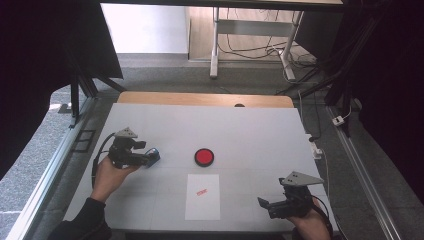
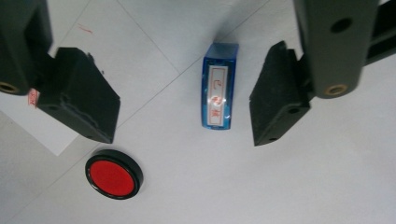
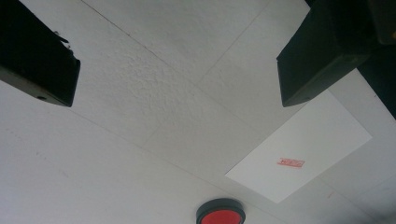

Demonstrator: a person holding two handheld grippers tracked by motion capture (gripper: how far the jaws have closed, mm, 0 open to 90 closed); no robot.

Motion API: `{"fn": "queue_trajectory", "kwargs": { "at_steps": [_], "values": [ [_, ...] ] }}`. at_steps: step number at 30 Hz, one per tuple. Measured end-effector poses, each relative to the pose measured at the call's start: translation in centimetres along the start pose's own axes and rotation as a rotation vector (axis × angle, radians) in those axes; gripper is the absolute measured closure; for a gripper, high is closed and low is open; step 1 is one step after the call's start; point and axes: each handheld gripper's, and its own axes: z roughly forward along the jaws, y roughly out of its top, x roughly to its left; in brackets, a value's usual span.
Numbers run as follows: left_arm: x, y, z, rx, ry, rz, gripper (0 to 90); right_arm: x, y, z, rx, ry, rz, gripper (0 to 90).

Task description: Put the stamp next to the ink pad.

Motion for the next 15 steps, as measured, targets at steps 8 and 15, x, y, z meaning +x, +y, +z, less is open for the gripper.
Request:
{"fn": "queue_trajectory", "kwargs": {
  "at_steps": [8, 15],
  "values": [
    [-1.5, 0.1, -1.1, -0.014, -0.008, 0.002, 8.9, 0.0, 0.0, 0.0, -0.007, 0.007, -0.003, 0.0],
    [-2.2, -0.9, -2.7, -0.034, -0.046, -0.03, 1.4, 0.1, 0.0, 0.0, -0.006, 0.008, -0.01, 0.0]
  ]
}}
